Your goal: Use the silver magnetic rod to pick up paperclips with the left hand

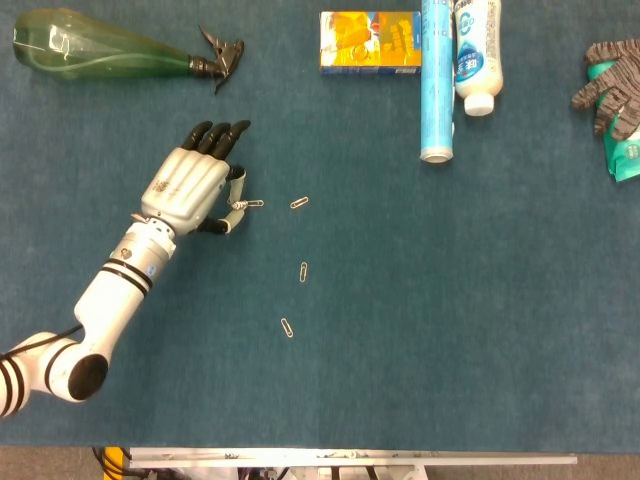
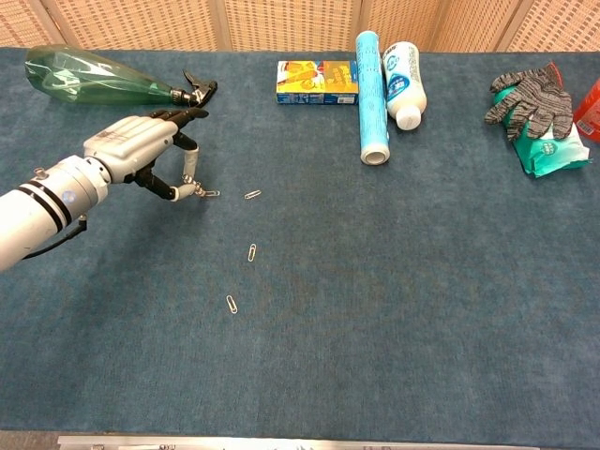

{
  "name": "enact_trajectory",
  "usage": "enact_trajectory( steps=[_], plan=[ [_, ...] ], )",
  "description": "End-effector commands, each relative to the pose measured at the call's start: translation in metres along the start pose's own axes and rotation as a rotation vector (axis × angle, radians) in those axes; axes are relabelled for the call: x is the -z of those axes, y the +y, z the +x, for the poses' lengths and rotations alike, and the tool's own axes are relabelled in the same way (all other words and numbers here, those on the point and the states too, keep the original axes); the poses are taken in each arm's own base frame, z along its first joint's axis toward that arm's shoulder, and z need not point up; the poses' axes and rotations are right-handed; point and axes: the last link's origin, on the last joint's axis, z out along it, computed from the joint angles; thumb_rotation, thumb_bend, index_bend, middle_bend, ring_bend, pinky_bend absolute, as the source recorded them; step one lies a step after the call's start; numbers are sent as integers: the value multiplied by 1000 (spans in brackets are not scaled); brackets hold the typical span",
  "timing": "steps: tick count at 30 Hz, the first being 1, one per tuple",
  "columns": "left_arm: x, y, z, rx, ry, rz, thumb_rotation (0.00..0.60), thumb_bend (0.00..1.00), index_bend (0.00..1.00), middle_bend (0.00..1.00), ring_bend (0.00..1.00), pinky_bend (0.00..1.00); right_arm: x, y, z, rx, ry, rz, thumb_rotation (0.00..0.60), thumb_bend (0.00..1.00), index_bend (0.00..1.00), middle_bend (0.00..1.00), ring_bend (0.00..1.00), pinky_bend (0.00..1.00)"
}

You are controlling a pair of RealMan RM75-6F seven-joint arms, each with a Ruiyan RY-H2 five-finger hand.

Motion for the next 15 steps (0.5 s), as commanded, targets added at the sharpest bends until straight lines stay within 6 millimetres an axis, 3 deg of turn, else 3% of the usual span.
enact_trajectory(
  steps=[1, 15],
  plan=[
    [-1, -1, 0, -2, -1, 6, 600, 324, 578, 0, 0, 0, 0, 0, 0, -1, -2, 1, 600, 112, 424, 263, 237, 412],
    [-2, -5, 1, 17, 1, 20, 600, 323, 578, 0, 0, 0, 0, 0, -3, 0, -8, 1, 600, 112, 424, 263, 237, 412]
  ],
)
